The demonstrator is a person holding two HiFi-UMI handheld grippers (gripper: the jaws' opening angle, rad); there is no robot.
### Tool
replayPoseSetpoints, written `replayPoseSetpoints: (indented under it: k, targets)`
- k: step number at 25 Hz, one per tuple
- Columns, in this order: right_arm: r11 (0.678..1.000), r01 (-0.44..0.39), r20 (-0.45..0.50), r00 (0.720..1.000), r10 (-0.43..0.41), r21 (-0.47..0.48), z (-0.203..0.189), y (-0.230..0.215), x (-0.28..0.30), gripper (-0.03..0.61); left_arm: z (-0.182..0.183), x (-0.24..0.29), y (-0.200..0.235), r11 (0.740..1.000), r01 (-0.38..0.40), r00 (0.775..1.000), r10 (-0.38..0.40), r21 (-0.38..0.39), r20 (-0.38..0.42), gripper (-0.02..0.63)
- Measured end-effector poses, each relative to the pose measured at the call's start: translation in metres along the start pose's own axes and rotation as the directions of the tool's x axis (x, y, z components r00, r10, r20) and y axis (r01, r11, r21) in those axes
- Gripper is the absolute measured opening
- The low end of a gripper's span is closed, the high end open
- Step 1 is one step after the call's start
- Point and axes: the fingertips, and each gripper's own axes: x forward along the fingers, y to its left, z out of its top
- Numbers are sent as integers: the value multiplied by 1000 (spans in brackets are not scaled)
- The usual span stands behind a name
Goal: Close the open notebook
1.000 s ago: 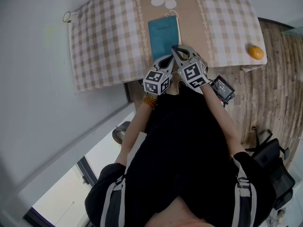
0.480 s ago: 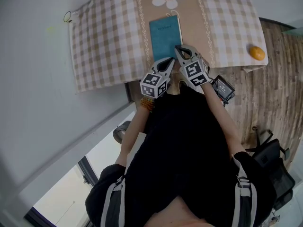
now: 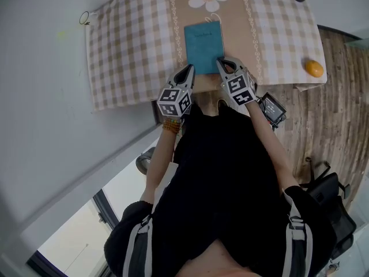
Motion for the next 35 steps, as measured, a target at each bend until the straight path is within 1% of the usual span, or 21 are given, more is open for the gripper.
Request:
replayPoseSetpoints:
  k: [4, 8, 10, 18, 21, 26, 31, 35]
  targets:
    - [1000, -4, -21, 1000, 4, 1, 5, -12, 15, 6, 7, 18, 11, 1000, -9, 1000, 10, 21, -28, 34]
    - [1000, -1, -27, 1000, 1, 2, -8, 1, 0, 6, -17, 9, 5, 998, -47, 995, 49, 32, -91, 34]
    - [1000, -4, -31, 1000, 4, 2, -10, 3, 0, 6, -23, 9, 7, 997, -63, 991, 67, 33, -118, 34]
    - [1000, -4, -65, 998, 5, 13, -20, 4, 4, 6, -40, 13, 11, 998, -67, 976, 69, 21, -206, 34]
    - [1000, -7, -75, 997, 8, 13, -21, 2, 6, 6, -41, 15, 12, 998, -65, 972, 67, 17, -223, 34]
    - [1000, -11, -91, 996, 12, 17, -12, -15, 24, 6, -28, 34, 24, 998, -62, 968, 62, 8, -243, 34]
    - [1000, -14, -87, 996, 16, 23, -25, 4, 8, 6, -43, 16, 13, 998, -55, 962, 51, -9, -267, 32]
    - [1000, -18, -87, 996, 21, 24, -25, 4, 8, 6, -45, 16, 14, 999, -51, 958, 46, -9, -283, 30]
